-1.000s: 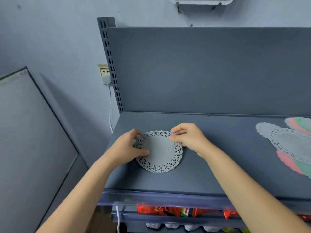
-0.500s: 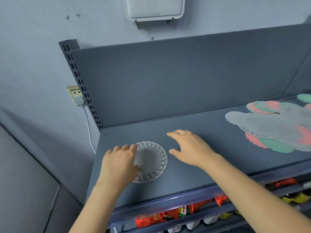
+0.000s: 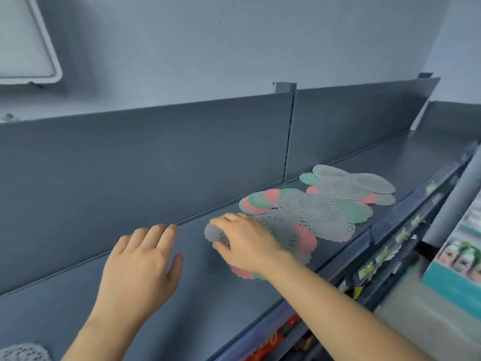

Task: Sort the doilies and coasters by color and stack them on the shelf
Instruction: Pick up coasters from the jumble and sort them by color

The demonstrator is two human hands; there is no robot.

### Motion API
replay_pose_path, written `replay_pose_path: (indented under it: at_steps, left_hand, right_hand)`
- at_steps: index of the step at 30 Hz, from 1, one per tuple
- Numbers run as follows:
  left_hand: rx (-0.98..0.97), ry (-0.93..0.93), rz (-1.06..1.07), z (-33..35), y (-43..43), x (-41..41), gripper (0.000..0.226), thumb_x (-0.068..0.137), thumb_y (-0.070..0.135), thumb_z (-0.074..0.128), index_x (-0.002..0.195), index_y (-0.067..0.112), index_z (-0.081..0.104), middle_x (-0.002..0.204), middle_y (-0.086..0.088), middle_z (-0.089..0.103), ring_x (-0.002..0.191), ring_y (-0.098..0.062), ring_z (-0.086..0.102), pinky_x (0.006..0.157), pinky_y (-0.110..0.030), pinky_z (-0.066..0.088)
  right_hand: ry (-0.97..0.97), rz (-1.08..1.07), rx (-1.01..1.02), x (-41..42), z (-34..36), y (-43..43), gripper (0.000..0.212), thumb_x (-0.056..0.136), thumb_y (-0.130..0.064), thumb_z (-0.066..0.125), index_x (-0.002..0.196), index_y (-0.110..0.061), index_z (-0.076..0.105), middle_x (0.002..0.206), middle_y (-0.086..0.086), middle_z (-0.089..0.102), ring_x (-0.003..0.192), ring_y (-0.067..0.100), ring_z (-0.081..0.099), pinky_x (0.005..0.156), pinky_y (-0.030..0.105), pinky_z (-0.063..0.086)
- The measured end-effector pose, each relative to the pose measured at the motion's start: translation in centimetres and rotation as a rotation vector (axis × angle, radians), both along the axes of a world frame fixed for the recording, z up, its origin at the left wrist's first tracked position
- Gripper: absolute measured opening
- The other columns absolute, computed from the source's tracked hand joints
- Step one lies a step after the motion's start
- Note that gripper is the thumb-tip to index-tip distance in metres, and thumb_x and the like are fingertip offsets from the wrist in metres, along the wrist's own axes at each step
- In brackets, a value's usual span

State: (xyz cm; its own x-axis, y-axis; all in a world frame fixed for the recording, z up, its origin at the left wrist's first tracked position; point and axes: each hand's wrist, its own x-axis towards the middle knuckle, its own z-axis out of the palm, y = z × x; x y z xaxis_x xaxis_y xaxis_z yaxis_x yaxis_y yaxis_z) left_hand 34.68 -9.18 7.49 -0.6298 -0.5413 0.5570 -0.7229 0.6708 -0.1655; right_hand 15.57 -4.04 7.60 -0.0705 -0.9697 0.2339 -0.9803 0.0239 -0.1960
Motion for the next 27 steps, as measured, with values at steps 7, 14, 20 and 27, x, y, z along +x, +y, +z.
replay_pose_path:
  at_steps: [7,14,20,27]
  left_hand:
    - [-0.059,-0.236,-0.005,-5.5,-3.5,-17.7,0.049,0.057,0.020,0.082,0.102,0.008,0.069,0.082,-0.004,0.066,0.063,-0.026,0.061,0.056,-0.032,0.051]
    - [0.230,-0.127,0.316,-5.9,-6.1,-30.9,0.032,0.089,0.031,0.059,0.116,0.013,0.059,0.104,-0.001,0.066,0.097,-0.026,0.064,0.080,-0.037,0.051]
    - [0.517,-0.025,0.545,-6.0,-8.0,-35.3,0.039,0.099,0.040,0.037,0.127,0.013,0.045,0.125,-0.004,0.056,0.118,-0.026,0.051,0.090,-0.036,0.041]
    - [0.499,-0.029,0.556,-7.5,-9.2,-39.1,0.039,0.099,0.043,0.037,0.126,0.017,0.047,0.130,0.001,0.057,0.121,-0.027,0.046,0.100,-0.037,0.029]
  right_hand:
    - [-0.106,0.135,-0.008,-17.6,-3.6,-4.2,0.039,0.093,-0.032,0.049,0.130,-0.021,0.052,0.130,-0.002,0.055,0.122,0.022,0.048,0.096,0.037,0.044]
    - [-0.207,0.208,0.133,-32.3,-5.3,-9.2,0.050,0.098,-0.039,0.038,0.143,-0.021,0.030,0.137,0.005,0.053,0.123,0.026,0.050,0.095,0.039,0.044]
    - [-0.234,0.206,0.252,-37.2,-6.2,-12.6,0.042,0.100,-0.034,0.034,0.137,-0.014,0.041,0.134,0.008,0.053,0.122,0.028,0.049,0.093,0.039,0.043]
    - [-0.607,0.074,0.415,-38.8,-7.5,-15.2,0.039,0.090,-0.015,0.056,0.129,-0.006,0.053,0.120,0.012,0.064,0.108,0.025,0.059,0.094,0.032,0.046]
